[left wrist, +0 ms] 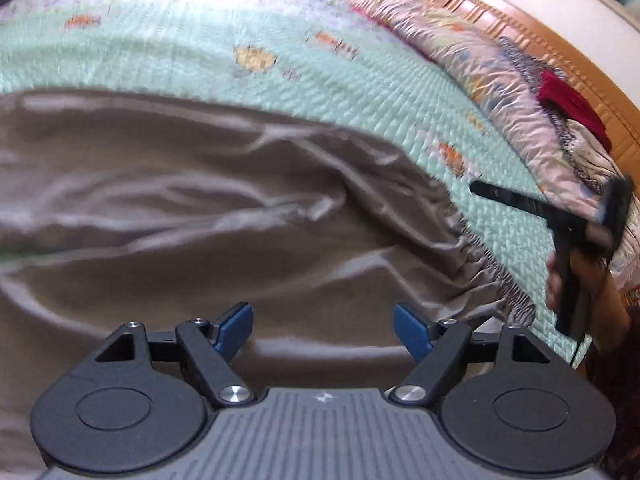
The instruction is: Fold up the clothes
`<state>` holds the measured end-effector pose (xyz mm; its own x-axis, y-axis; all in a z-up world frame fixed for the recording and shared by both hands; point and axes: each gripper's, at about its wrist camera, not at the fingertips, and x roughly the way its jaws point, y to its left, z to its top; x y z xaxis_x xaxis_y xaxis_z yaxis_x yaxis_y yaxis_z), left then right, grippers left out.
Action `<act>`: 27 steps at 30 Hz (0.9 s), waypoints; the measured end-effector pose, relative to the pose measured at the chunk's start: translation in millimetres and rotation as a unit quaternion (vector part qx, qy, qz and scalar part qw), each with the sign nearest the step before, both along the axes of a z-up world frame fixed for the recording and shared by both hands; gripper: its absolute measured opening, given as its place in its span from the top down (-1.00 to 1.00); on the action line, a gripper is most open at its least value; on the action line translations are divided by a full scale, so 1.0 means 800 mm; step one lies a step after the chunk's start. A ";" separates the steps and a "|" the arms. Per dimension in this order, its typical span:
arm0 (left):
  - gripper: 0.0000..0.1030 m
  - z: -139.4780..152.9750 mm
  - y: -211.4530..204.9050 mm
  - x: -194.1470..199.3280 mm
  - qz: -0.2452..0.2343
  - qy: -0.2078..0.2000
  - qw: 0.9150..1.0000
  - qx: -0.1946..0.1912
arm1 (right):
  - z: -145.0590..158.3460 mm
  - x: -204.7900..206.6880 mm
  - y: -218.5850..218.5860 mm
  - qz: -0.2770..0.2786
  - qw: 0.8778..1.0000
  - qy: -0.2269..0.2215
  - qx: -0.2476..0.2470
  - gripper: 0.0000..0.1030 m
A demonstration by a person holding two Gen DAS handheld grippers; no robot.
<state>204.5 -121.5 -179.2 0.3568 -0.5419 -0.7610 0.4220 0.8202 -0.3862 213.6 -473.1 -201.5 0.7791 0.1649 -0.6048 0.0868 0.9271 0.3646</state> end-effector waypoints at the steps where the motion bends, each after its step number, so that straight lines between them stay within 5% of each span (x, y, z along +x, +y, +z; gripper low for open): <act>1: -0.55 -0.006 0.000 0.001 0.001 0.007 1.000 0.000 | -0.010 0.009 -0.008 -0.002 0.999 0.014 0.047 0.61; 3: -0.55 -0.010 -0.001 0.001 0.000 0.011 1.000 -0.002 | -0.028 0.013 -0.011 0.006 0.992 0.022 0.120 0.61; 7: -0.55 0.000 -0.009 0.005 -0.005 -0.010 1.000 -0.017 | -0.037 -0.005 0.009 0.036 0.983 0.010 0.178 0.61; 10: -0.55 0.010 -0.025 0.011 -0.011 -0.027 0.999 -0.031 | -0.019 -0.032 0.053 0.100 0.988 -0.036 0.117 0.58; 17: -0.55 0.017 -0.084 0.045 -0.013 -0.029 0.997 -0.072 | -0.031 -0.045 0.115 0.150 0.989 -0.013 0.007 0.58; 24: -0.54 -0.020 -0.145 0.076 -0.023 0.006 1.000 0.009 | -0.026 -0.073 0.127 0.170 0.981 -0.052 -0.077 0.52; 27: -0.55 -0.027 -0.160 0.081 -0.031 0.008 0.999 0.032 | -0.011 -0.084 0.111 0.169 0.981 -0.058 -0.070 0.47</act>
<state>269.2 -249.4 -200.6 0.3117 -0.5130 -0.7998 0.4669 0.8158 -0.3413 146.5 -384.5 -210.5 0.7587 0.3476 -0.5509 -0.2685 0.9374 0.2216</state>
